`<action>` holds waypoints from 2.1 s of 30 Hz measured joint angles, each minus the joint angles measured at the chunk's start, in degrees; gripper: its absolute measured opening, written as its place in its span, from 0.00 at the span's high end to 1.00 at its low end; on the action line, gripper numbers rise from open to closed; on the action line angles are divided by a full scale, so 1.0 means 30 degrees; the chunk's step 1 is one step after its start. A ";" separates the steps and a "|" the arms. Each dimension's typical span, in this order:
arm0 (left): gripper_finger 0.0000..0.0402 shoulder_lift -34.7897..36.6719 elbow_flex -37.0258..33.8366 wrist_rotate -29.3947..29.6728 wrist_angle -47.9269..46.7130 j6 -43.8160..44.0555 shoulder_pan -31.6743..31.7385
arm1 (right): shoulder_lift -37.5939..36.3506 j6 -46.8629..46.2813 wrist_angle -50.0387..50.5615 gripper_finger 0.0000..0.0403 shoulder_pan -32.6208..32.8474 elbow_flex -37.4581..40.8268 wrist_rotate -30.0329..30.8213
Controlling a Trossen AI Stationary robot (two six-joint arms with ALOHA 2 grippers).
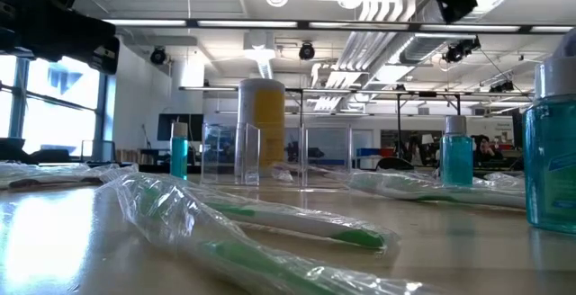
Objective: Pick & Place toothbrushing station
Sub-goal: Put the mouthwash bottle into the transparent organizer
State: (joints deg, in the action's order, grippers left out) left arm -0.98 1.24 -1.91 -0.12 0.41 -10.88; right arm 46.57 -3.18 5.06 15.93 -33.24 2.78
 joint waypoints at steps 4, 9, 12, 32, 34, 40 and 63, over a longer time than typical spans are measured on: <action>0.99 -0.0003 0.0001 0.0000 0.0000 0.0477 -0.0005 | 0.1975 -0.1300 0.5115 0.45 0.0621 -0.2909 0.2582; 0.99 0.0003 0.0005 0.0000 0.0000 0.0479 -0.0005 | 0.4073 -0.7529 1.1224 0.46 0.0522 -0.5572 0.5162; 0.99 -0.0002 0.0002 0.0000 0.0002 0.0533 -0.0005 | 0.4660 -1.0833 1.2773 0.47 -0.0253 -0.6155 0.4974; 0.99 -0.0003 -0.0003 0.0000 0.0005 0.2137 -0.0005 | 0.7806 -1.1036 1.3137 0.50 -0.1481 -0.6133 0.1592; 0.99 0.0003 0.0001 0.0000 0.0002 0.2340 -0.0005 | 0.8357 -1.1015 1.3137 0.50 -0.1473 -0.6131 0.1638; 0.99 0.0002 -0.0002 0.0000 0.0000 0.2461 -0.0005 | 0.9906 -1.1007 1.3178 0.50 -0.1849 -0.6125 0.2538; 0.99 -0.0001 0.0001 0.0000 0.0000 0.1958 -0.0005 | 1.1057 -1.2887 1.3542 0.50 -0.2498 -0.6118 0.1474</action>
State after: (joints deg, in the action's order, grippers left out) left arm -0.98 1.25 -1.91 -0.12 6.28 -10.90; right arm 79.75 -41.85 45.68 8.43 -51.59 7.20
